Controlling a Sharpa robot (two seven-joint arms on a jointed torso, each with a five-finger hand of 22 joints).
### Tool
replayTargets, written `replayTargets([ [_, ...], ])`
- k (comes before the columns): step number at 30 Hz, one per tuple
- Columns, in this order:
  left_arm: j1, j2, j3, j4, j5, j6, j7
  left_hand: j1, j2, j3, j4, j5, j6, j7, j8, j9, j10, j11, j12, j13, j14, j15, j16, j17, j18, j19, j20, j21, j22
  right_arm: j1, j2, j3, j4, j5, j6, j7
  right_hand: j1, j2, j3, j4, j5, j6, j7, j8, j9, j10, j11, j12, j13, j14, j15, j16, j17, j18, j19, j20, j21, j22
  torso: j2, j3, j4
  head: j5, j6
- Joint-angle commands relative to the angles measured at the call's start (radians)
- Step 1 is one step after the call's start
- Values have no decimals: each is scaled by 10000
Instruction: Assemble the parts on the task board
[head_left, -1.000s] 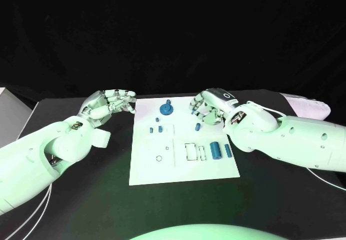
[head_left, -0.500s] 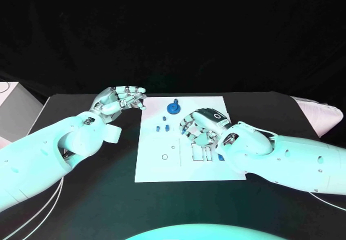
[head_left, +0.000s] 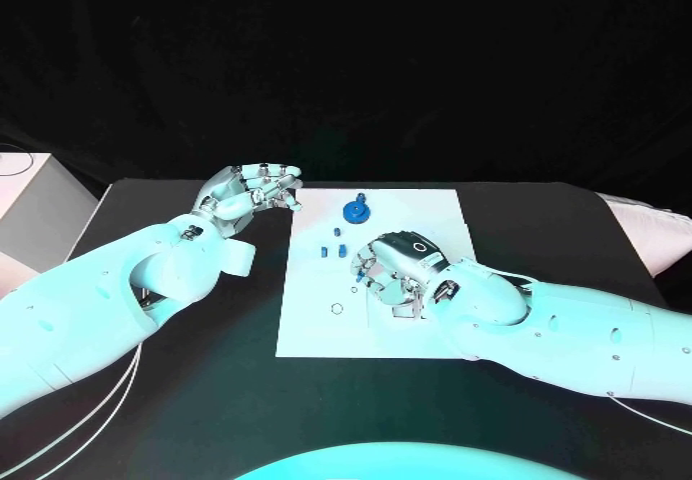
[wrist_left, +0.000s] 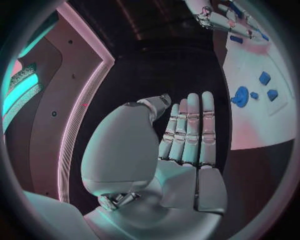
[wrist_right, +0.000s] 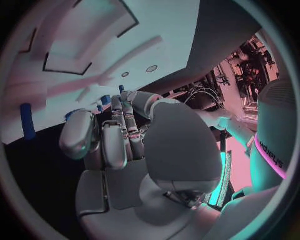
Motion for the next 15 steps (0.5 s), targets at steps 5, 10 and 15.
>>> replayTargets([
  [5,-5,16,7,17,137,-153,-2,68,31,-64,3,6,16,82,-34,-12,-11,55,-64,-10,48,-2,-35,12,123,60,-12,-69,-14,-131,124,-13,-54,-427,227,-390,101,173,70,-14,39,33,1,40,24,381,-291,17,13,472,-71,-1,-18,-142,41,6,-60,-21,4,17,-8,125,-114],
  [10,-5,38,7,-17,130,-144,-9,67,29,-67,7,6,14,83,-35,-14,-13,57,-72,-10,49,-1,-41,13,123,63,-11,-75,-18,-162,167,-15,-46,-463,201,-410,101,173,70,-14,39,33,1,40,24,381,-291,17,13,472,-71,-1,-18,-142,41,6,-60,-21,8,17,-19,148,-156],
  [15,-6,49,7,-41,126,-135,-17,67,29,-67,7,6,14,83,-35,-14,-13,57,-72,-10,49,-1,-41,13,123,63,-11,-75,-18,-185,199,-15,-39,-474,207,-405,101,173,70,-14,39,33,1,40,24,381,-291,17,13,472,-71,-1,-18,-142,41,6,-60,-21,9,31,-15,161,-177],
])
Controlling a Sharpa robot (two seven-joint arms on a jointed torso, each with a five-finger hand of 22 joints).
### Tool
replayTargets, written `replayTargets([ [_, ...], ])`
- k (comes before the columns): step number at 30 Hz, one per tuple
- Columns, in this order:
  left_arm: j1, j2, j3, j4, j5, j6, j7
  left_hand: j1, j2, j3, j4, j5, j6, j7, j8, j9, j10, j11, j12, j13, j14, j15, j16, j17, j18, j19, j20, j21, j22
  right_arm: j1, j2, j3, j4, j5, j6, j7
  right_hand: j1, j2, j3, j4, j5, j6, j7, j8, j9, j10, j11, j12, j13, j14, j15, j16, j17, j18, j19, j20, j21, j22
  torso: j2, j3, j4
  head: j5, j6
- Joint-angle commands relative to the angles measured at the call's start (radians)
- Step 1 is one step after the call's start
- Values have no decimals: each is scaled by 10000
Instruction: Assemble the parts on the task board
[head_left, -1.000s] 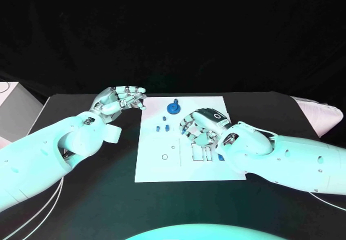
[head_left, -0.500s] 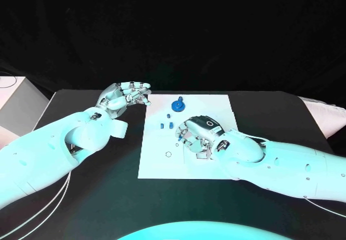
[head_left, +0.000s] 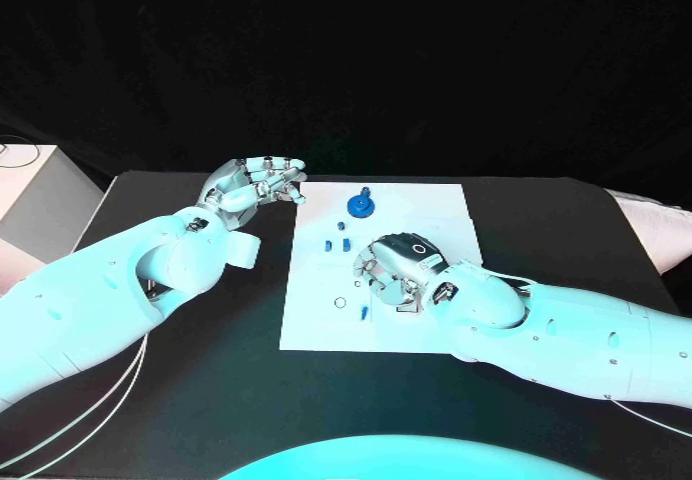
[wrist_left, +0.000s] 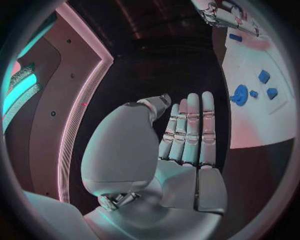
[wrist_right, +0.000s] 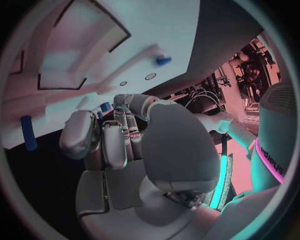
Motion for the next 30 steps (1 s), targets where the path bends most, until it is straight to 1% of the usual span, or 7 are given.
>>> replayTargets([
  [1,-3,23,8,-2,69,-13,24,67,29,-67,7,6,14,84,-35,-15,-12,57,-21,-11,49,0,-41,11,122,63,-10,-35,-9,-25,30,-1,10,-212,108,-84,-161,-82,40,15,-16,-7,-63,-32,-27,182,-86,-20,-6,472,-71,-1,-6,-149,42,6,-60,-8,2,15,0,10,-23],
  [7,-4,26,8,-9,62,1,9,66,29,-70,11,7,10,87,-38,-18,-15,60,-31,-11,49,2,-49,13,122,66,-9,-42,-14,-47,61,-3,1,-217,112,-84,-167,-85,50,11,-9,-9,-59,-29,-21,186,-84,-23,-7,470,-69,-1,-13,-148,39,5,-65,-14,-5,4,10,32,-70],
  [10,-4,26,8,-15,59,1,6,66,29,-70,11,7,10,87,-38,-18,-15,60,-31,-11,49,2,-49,13,122,66,-9,-42,-14,-51,58,-4,18,-218,118,-83,-167,-85,50,11,-9,-9,-59,-29,-21,186,-84,-23,-7,470,-69,-1,-13,-148,39,5,-65,-14,-6,6,11,31,-74],
  [16,-4,23,8,-20,56,-5,2,66,29,-70,11,7,10,87,-38,-18,-15,60,-31,-11,49,2,-49,13,122,66,-9,-42,-14,-56,45,-6,38,-220,125,-88,-172,-88,58,8,-2,-10,-57,-27,-17,188,-83,-25,-7,470,-68,3,-10,-146,36,4,-70,-20,-8,8,-9,34,-84],
  [25,-4,30,8,-32,55,6,1,66,29,-70,11,7,10,87,-38,-18,-15,60,-31,-11,49,2,-49,13,122,66,-9,-42,-14,-58,7,-7,85,-235,51,-81,-178,-93,67,3,4,-13,-55,-25,-11,189,-81,-29,-7,470,-67,5,-12,-142,31,3,-83,-36,-7,7,4,22,-105],
  [30,-4,32,8,-47,54,14,-1,66,29,-70,11,7,10,87,-38,-18,-15,60,-31,-11,49,2,-49,13,122,66,-9,-42,-14,-59,-48,-7,128,-234,-4,-59,-183,-99,70,-1,8,-15,-53,-25,-9,188,-80,-32,-8,467,-66,-2,-27,-140,28,2,-87,-41,-11,3,-1,36,-125],
])
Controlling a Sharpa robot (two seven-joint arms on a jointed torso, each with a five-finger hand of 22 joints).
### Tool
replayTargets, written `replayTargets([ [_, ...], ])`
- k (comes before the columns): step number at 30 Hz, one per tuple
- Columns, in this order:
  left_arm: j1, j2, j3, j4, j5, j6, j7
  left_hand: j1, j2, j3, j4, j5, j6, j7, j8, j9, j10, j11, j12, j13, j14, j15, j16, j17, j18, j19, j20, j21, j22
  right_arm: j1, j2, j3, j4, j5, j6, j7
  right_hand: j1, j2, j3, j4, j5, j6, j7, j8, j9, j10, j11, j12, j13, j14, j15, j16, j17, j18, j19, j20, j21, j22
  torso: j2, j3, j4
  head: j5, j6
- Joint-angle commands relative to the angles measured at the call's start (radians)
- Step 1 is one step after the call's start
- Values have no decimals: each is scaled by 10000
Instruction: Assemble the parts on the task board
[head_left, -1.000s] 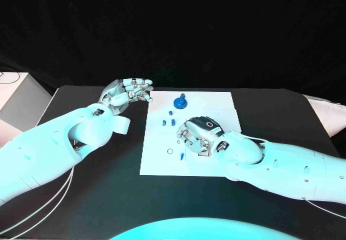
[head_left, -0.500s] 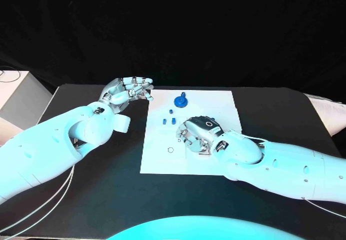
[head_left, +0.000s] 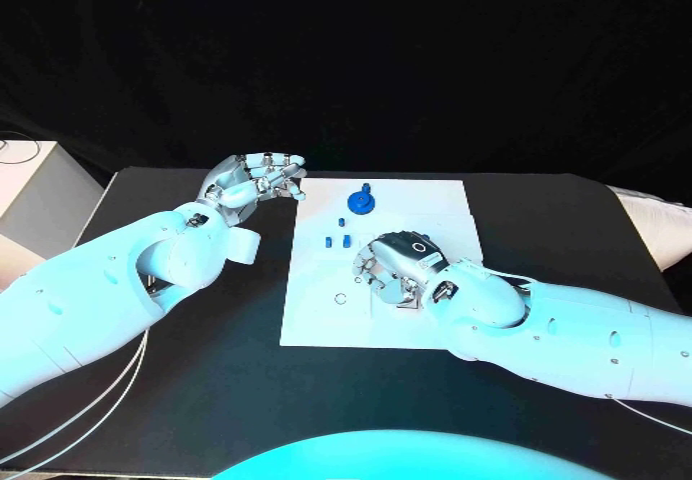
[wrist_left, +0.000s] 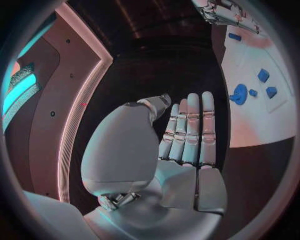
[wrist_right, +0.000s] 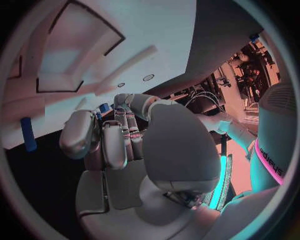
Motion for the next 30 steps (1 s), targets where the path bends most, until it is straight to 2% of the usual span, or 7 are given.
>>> replayTargets([
  [1,-4,24,8,4,51,28,38,66,29,-70,11,7,10,87,-38,-10,-14,60,-31,-11,50,2,-49,16,122,66,-9,-42,-17,-9,-45,-1,54,-139,-32,20,-77,7,72,-1,4,-2,-37,-23,10,67,-32,34,9,467,-66,-2,-26,-142,28,2,-50,-15,-2,-2,-3,5,-19],
  [9,-4,16,7,-18,51,47,40,75,26,-78,16,6,5,89,-43,-18,-18,65,-58,-9,49,6,-73,22,122,74,-5,-64,-31,-9,-261,-2,214,154,-316,264,-383,-233,-148,49,-179,-201,24,-68,86,-1,14,-19,2,438,-21,-1,-125,-137,-16,38,-79,-30,-10,1,-6,3,-40],
  [15,-8,14,6,-32,51,55,40,75,26,-78,16,6,5,89,-43,-18,-18,65,-58,-9,49,6,-73,22,122,74,-5,-64,-31,-7,-552,-1,550,531,-513,572,-587,-460,-500,136,-213,-450,64,-203,95,-89,50,-34,0,416,15,12,-196,-125,-56,80,-137,-68,-9,4,-8,5,-76],
  [23,-52,38,3,-84,51,75,45,74,20,-88,23,5,8,89,-42,-22,-17,67,-74,-8,50,9,-86,26,121,79,-2,-77,-40,-4,-972,1,975,1313,-612,1330,-653,-577,-651,192,-258,-587,98,-303,78,-144,77,-34,-8,393,39,-9,-280,-113,-87,103,-194,-115,-31,16,-10,41,-161],
  [27,-101,60,2,-133,55,90,47,74,20,-88,23,5,8,89,-42,-22,-17,67,-74,-8,50,9,-86,26,121,79,-2,-77,-40,-3,-1164,1,1143,1695,-541,1759,-659,-644,-725,202,-252,-676,114,-366,61,-149,87,-25,-6,387,48,-4,-295,-107,-101,112,-222,-138,-60,30,-14,65,-248],
  [30,-159,87,1,-187,60,105,48,74,20,-88,23,5,8,89,-42,-22,-17,67,-74,-8,50,9,-86,26,121,79,-2,-77,-40,-3,-1321,0,1291,1934,-443,2047,-688,-716,-815,223,-248,-740,126,-413,49,-154,97,-21,-3,383,57,2,-305,-108,-103,121,-224,-133,-121,46,-32,99,-363],
])
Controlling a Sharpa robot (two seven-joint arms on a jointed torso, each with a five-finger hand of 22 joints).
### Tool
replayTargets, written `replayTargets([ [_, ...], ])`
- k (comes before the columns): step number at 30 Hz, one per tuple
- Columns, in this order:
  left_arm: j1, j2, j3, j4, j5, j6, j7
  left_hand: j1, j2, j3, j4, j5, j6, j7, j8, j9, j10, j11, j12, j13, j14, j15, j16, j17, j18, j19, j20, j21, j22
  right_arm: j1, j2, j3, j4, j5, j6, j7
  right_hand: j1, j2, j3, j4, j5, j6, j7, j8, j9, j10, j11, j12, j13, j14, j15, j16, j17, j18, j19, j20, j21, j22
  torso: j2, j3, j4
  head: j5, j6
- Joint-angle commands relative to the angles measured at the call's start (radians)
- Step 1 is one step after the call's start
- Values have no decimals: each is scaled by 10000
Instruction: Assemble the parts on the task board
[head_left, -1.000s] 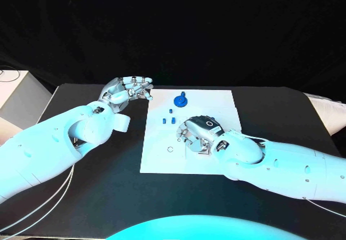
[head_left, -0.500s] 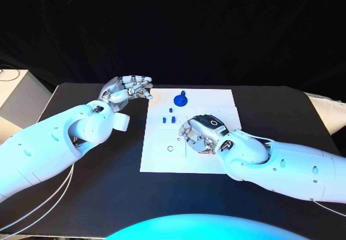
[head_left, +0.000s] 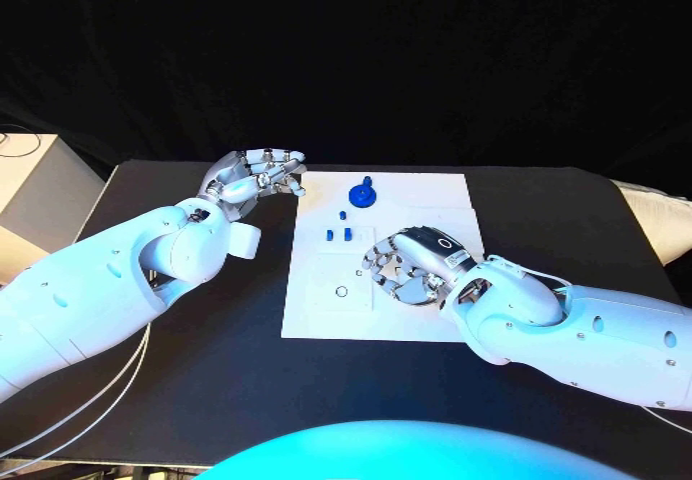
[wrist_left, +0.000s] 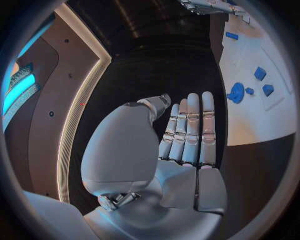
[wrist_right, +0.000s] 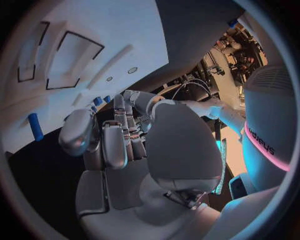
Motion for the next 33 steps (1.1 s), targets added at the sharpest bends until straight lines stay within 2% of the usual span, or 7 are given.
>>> replayTargets([
  [1,-68,60,4,-58,61,107,59,72,18,-64,-2,5,10,88,-41,-14,-19,68,-42,-8,50,11,-54,16,121,80,-1,-42,-21,-5,-164,0,194,772,109,990,-41,-173,-123,26,-28,-127,16,-92,-24,-75,24,-17,-2,381,64,3,-18,-104,-37,51,-47,-22,-83,26,-21,44,-161],
  [3,-106,94,3,-113,65,120,60,72,18,-64,-2,5,10,88,-41,-14,-19,68,-42,-8,50,11,-54,16,121,80,-1,-42,-21,-6,-274,-1,285,901,221,1140,-153,-256,-334,139,-201,-153,16,-131,-28,-66,27,-9,13,372,72,11,-44,-99,-46,65,-77,-40,-153,38,-42,85,-189],
  [4,-130,117,1,-150,68,133,61,72,18,-64,-2,5,10,88,-41,-14,-19,68,-42,-8,50,11,-54,16,121,80,-1,-42,-21,-6,-330,-2,328,962,297,1217,-245,-312,-518,242,-494,-171,1,-160,-31,-68,19,-7,26,369,73,26,-50,-98,-45,71,-84,-36,-187,44,-56,109,-189],
  [8,-228,178,-7,-256,78,169,61,72,18,-64,-2,5,10,88,-41,-14,-19,68,-42,-8,50,11,-54,16,121,80,-1,-42,-21,-34,-505,-8,460,1124,667,1444,-346,-397,-876,386,-668,-205,-22,-217,-42,-37,3,9,73,393,59,133,66,-114,-6,64,-17,61,-299,77,-101,160,-189],
  [10,-285,208,-13,-312,82,185,59,68,16,-69,3,5,12,87,-40,-15,-23,70,-49,-8,48,13,-59,18,120,80,1,-49,-25,-88,-587,-15,518,1169,909,1538,-346,-410,-972,399,-680,-213,-33,-232,-45,-35,-2,10,86,394,54,147,73,-119,3,61,1,86,-377,96,-126,206,-189],
  [21,-505,344,-32,-515,89,257,54,68,16,-69,3,5,12,87,-40,-15,-23,70,-49,-8,48,13,-59,18,120,80,1,-49,-25,-443,-869,-87,778,1215,2057,1934,163,-341,-1076,233,-515,-245,-61,-312,-67,-17,-34,6,149,379,24,181,51,-126,18,33,12,128,-644,113,-219,434,-189],
  [33,-584,421,-98,-654,98,315,40,67,14,-76,9,6,11,87,-39,-18,-30,72,-64,-8,44,15,-71,21,119,80,4,-62,-34,-633,-965,-218,926,967,3098,2075,319,-385,-1117,182,-367,-238,-66,-342,-75,-53,-23,-20,164,364,30,177,8,-129,12,30,3,136,-750,131,-262,537,-189],
])
